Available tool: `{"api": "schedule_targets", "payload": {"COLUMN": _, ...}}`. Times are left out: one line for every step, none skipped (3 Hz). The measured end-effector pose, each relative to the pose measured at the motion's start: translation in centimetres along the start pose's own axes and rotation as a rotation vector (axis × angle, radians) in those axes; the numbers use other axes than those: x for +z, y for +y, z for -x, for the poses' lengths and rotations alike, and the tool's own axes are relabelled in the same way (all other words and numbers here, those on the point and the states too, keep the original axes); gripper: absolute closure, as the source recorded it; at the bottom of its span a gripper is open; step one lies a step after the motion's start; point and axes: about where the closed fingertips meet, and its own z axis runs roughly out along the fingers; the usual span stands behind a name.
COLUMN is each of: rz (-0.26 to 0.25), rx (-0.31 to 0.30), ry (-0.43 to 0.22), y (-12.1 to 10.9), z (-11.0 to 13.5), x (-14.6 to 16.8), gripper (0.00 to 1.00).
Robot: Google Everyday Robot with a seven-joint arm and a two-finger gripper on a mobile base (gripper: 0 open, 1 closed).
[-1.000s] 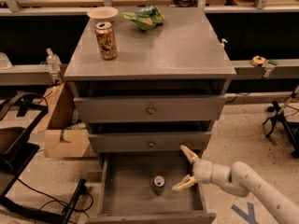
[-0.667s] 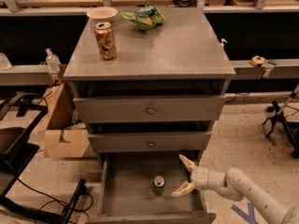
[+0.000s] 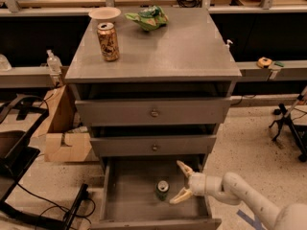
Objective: Pick green can from bottom drawer and place on counter
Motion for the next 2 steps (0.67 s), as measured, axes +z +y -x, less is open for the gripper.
{"api": "schedule_targets", "payload": {"rz": 0.047, "rx": -0.039, "ry": 0.023, "y": 0.4, "z": -3.6, "x": 4.0, "gripper": 0.00}}
{"api": "schedule_targets", "payload": {"rz": 0.095, "rx": -0.063, "ry": 0.063, "y": 0.1, "z": -8.0, "x": 7.2, "gripper": 0.00}}
